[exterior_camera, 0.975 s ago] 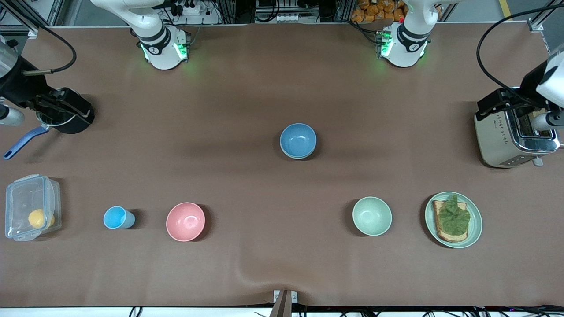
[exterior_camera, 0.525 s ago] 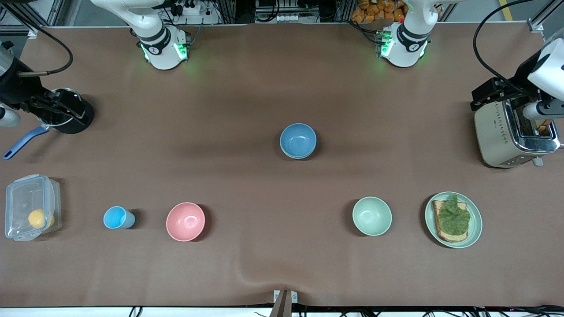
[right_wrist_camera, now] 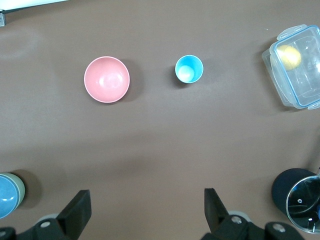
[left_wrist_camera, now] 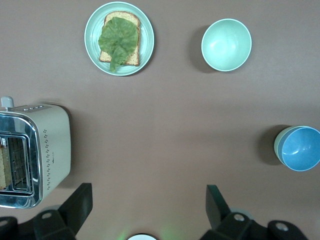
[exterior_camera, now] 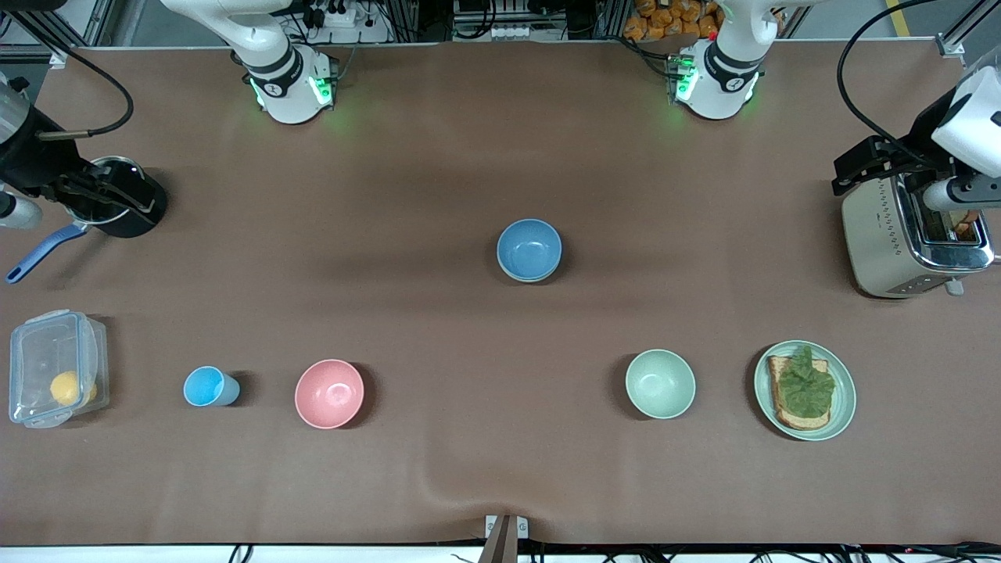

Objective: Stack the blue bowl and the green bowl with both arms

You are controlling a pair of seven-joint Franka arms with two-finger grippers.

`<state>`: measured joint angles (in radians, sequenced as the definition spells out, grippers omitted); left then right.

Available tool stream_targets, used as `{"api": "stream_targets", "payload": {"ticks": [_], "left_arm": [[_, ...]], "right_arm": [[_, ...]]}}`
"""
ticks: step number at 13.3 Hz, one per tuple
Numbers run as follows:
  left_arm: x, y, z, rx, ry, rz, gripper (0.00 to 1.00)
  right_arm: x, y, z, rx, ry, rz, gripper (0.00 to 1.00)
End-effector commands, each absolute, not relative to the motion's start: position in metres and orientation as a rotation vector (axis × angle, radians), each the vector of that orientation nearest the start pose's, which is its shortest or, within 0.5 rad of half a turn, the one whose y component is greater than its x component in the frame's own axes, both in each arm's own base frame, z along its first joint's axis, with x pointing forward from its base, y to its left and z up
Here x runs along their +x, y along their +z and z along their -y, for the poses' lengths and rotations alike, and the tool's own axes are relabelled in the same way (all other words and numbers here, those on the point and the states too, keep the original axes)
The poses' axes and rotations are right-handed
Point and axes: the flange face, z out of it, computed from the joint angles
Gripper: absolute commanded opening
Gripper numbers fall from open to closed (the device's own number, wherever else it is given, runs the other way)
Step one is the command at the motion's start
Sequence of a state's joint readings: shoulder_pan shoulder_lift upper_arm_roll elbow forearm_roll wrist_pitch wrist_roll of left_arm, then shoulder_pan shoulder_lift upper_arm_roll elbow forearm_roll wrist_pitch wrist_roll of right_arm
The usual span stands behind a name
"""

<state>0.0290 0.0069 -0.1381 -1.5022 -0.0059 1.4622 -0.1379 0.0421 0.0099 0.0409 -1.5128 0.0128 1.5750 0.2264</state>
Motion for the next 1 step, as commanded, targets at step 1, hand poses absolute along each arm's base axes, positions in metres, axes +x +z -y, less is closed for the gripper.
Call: {"api": "stream_targets", "payload": {"ticks": [1], "left_arm": [[0.5371,0.6507,0.0596,-3.118,0.068,0.072,1.00]], "right_arm": [[0.5553,0.6474,-0.0399,-3.125,-0.079,-0.243,1.00]]}}
